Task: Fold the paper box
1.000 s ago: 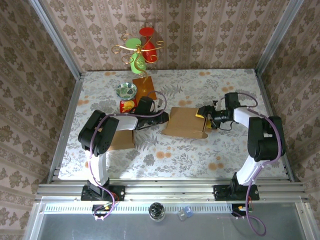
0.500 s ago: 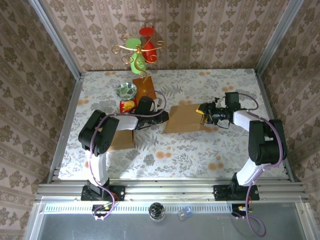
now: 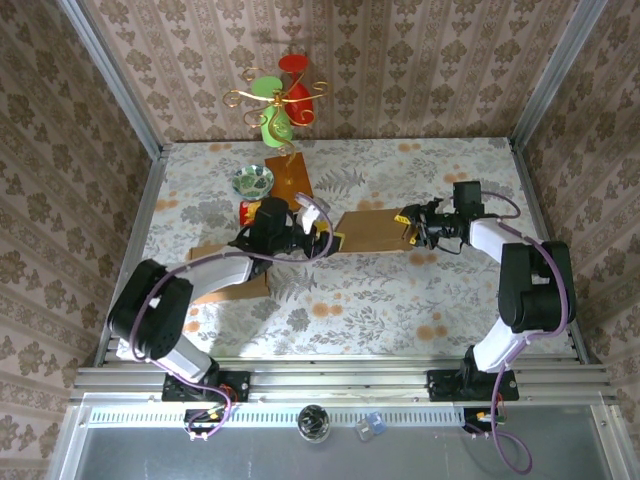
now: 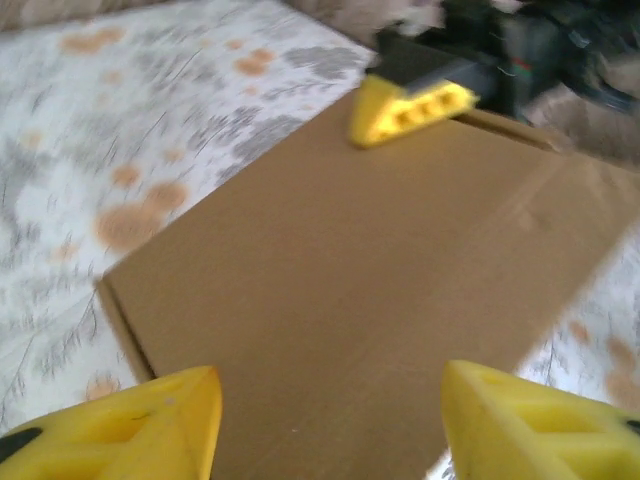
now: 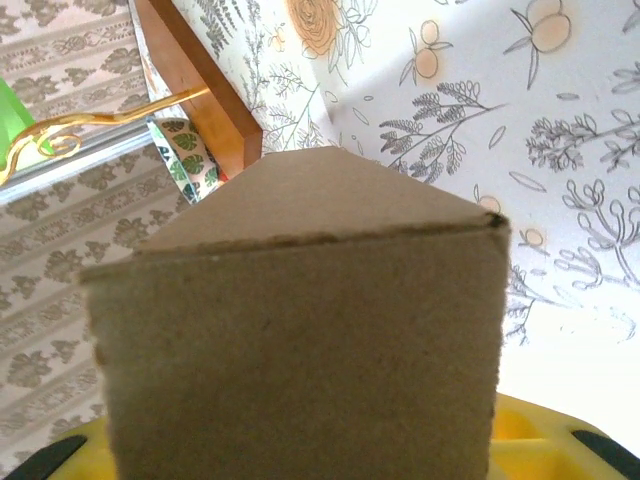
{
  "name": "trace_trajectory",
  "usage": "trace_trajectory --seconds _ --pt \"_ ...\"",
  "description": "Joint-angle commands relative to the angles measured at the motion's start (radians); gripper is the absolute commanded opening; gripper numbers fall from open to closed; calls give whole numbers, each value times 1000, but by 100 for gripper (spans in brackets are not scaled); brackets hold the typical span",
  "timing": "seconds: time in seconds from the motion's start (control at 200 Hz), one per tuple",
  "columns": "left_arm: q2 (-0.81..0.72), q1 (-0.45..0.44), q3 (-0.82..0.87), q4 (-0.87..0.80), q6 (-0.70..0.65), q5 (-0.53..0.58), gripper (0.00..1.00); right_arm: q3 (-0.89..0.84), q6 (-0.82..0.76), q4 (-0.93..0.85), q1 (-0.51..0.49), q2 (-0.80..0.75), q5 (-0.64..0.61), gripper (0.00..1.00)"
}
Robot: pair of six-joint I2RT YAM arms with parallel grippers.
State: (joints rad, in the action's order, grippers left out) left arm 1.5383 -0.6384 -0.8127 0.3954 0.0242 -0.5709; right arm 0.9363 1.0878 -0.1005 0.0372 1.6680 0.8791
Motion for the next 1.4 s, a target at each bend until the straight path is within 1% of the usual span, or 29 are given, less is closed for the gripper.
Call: trace_trajectory --seconds 0.0,0.03,0.04,0.08,0.175,0.205,0.35,0.56,0.685,0.73,0.785,0.85,0.865,1.005,1.155,1.3,1.395 --pt "-64 -59 0 -213 -474 -81 68 41 114 -100 9 -45 87 41" --pt "-74 -72 0 -253 -538 -80 70 45 130 -114 10 -45 99 41" --pt "-76 -75 0 -265 -552 -55 70 47 137 -123 11 -46 100 41" --pt "-84 -82 4 -288 -599 -22 72 50 163 -148 10 -48 117 41" --pt "-89 -81 19 -279 -638 28 75 51 213 -216 10 -53 157 40" --pt "-90 -80 24 -263 -644 47 79 56 211 -248 10 -54 163 40" --pt "-74 -80 33 -189 -652 135 82 76 163 -408 10 -50 181 39" --pt "-58 -80 42 -156 -657 131 82 38 186 -432 12 -50 195 39" --pt "-51 -81 30 -186 -664 85 79 20 211 -471 10 -45 208 40" --pt "-50 -82 25 -197 -663 77 76 12 222 -475 10 -43 218 40" --pt "-53 -81 17 -198 -638 76 71 0 237 -471 12 -44 227 41" --pt "-51 -75 7 -204 -626 48 66 -24 273 -442 13 -46 242 42" --pt "-50 -74 5 -205 -624 43 65 -30 280 -413 15 -44 245 42" --pt "-28 -74 -18 -224 -609 -15 60 -55 282 -387 24 1 254 43" --pt "3 -72 -43 -243 -586 -34 58 -87 308 -323 33 49 262 48" --pt "42 -71 -80 -255 -570 -63 57 -102 297 -314 66 88 253 52" --pt "71 -72 -129 -309 -555 -66 55 -86 284 -321 87 100 247 59"
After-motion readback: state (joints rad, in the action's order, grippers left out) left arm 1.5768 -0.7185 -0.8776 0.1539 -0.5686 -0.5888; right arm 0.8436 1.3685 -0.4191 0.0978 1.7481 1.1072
